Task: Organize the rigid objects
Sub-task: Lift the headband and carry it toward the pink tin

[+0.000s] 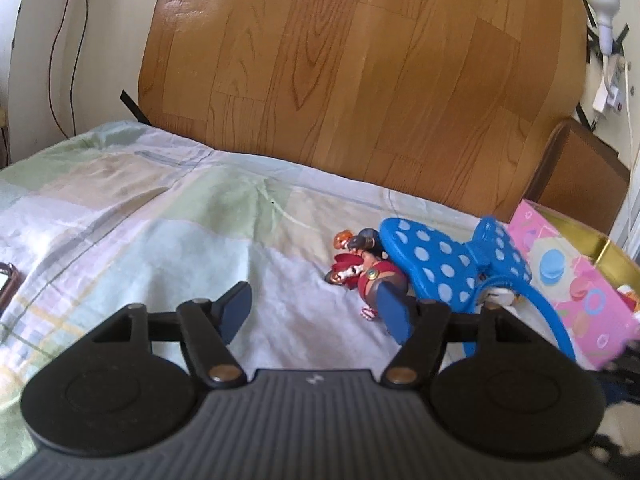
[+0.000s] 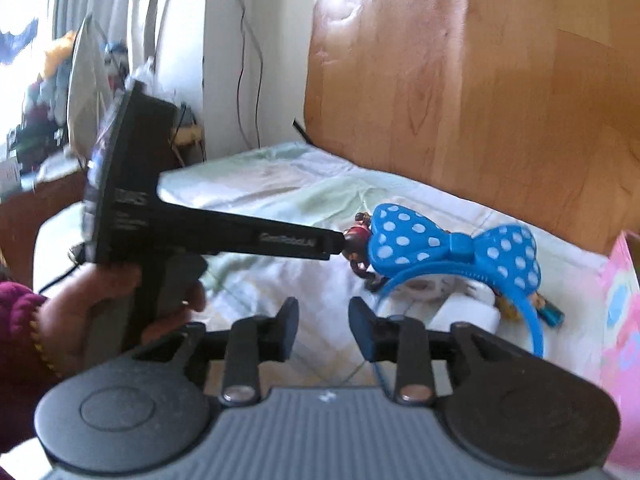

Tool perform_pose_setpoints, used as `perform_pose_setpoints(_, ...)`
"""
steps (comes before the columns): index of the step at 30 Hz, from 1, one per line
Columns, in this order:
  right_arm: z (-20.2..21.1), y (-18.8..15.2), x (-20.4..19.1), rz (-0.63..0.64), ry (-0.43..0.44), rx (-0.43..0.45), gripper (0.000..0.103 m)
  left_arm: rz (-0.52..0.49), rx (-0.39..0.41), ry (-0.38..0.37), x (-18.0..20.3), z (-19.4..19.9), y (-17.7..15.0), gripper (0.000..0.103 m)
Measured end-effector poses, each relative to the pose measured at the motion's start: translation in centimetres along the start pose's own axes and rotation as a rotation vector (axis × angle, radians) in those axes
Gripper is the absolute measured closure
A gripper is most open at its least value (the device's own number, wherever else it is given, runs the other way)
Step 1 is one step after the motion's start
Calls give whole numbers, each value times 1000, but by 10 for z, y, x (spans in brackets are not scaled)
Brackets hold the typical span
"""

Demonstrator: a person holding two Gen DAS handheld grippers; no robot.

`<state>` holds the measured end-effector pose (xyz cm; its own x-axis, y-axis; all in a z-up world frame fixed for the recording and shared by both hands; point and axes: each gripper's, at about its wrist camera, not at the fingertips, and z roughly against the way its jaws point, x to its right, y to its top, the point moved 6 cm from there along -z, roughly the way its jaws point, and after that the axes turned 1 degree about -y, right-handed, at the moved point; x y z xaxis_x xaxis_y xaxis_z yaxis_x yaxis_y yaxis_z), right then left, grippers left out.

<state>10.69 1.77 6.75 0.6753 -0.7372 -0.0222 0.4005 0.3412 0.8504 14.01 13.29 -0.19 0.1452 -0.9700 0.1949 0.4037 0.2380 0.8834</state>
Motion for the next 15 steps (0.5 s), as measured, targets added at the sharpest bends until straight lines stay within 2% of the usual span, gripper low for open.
perform_pose_setpoints(5,33,-11,11,-52,-54,69,71,-28,-1,29,1,2,-2,32)
perform_pose_setpoints(8,52,-15,32,-108,-117,112,71,2,-14,57,-3,10,-3,32)
perform_pose_setpoints(11,68,-17,65,-199,-191,150,71,95,-53,48,-4,28,-9,32)
perform_pose_setpoints(15,69,-25,100,-304,-239,144,71,80,-79,22,22,51,-5,29)
